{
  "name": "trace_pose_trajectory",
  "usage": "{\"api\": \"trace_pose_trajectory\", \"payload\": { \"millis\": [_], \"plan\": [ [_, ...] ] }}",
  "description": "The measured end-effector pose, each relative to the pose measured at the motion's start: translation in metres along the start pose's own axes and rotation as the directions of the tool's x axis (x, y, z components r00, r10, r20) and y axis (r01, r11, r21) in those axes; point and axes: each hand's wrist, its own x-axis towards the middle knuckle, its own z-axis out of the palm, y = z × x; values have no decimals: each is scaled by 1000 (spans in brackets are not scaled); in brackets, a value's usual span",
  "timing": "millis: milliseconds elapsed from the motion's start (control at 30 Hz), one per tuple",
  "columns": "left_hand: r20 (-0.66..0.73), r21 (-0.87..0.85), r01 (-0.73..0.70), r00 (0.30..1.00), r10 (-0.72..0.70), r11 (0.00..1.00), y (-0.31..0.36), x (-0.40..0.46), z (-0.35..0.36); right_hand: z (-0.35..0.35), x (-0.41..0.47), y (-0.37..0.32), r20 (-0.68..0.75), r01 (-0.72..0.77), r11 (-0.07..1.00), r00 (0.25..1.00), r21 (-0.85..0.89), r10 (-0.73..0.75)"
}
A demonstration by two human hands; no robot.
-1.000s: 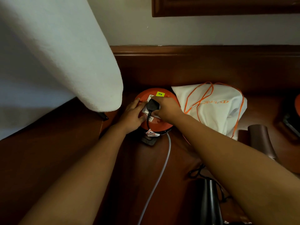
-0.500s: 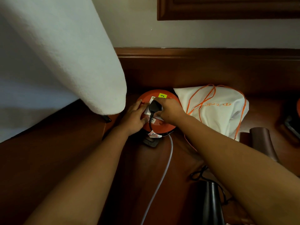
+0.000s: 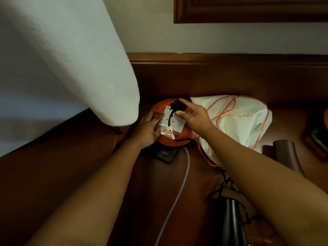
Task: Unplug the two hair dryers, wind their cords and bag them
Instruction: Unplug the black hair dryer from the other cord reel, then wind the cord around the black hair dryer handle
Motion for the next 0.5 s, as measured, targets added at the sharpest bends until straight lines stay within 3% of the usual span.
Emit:
{"api": "trace_pose_trajectory", "payload": {
  "millis": [200, 367, 433, 500],
  "plan": [
    [15, 6, 46, 999, -46, 999, 1, -1, 2, -11, 6, -2, 23, -16, 998, 1000, 65, 14],
    [3, 144, 96, 995, -98, 985, 13, -3, 0, -32, -18, -3, -44, -57, 992, 997, 109, 62],
    [-45, 194, 126, 992, -120, 973, 20, -6, 1, -45, -33, -5, -49, -60, 992, 997, 114, 66],
    [-100, 125, 141, 987, -129, 982, 30, -13, 7, -57, -52, -8, -20, -72, 995, 997, 70, 74]
  ]
}}
